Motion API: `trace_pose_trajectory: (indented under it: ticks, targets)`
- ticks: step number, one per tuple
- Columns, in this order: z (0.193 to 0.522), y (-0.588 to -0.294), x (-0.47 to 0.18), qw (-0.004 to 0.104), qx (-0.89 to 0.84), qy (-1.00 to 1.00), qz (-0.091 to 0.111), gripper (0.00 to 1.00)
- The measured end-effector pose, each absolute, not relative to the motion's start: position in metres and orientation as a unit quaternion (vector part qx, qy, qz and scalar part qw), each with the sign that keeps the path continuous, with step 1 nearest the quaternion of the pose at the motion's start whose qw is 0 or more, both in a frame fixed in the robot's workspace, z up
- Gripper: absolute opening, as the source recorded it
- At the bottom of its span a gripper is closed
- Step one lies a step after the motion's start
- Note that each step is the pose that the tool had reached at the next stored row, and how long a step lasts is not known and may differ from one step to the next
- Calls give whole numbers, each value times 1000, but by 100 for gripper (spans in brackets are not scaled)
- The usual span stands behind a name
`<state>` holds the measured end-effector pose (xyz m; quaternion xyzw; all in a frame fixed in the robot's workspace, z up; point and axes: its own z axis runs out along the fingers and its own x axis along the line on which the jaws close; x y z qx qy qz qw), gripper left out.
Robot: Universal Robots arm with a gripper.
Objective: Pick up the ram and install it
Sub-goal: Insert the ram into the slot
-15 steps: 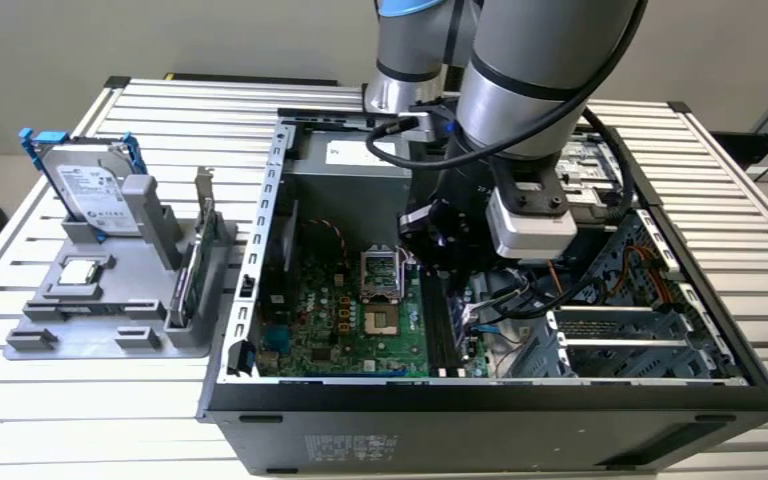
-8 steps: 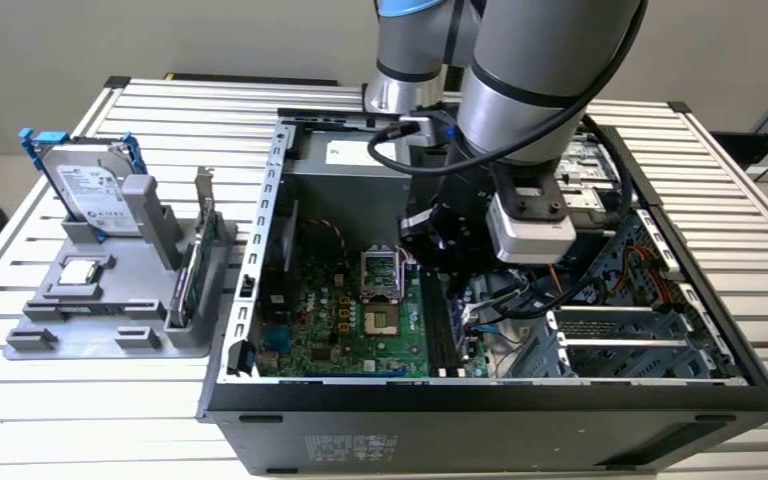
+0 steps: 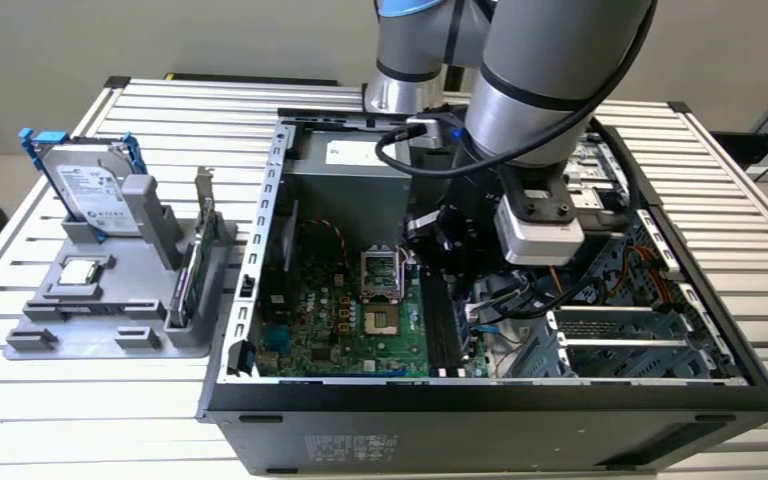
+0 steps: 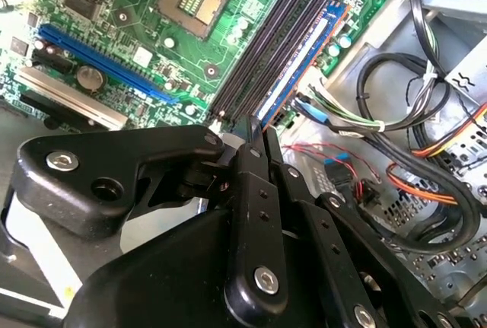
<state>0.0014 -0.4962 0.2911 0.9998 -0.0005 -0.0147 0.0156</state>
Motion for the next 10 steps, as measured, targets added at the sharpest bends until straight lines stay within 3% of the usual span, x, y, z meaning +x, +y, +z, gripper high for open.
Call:
trace_pose_trajectory:
  ticks: [10]
  targets:
    - [290, -496, 5, 16, 1000, -1, -15, 0]
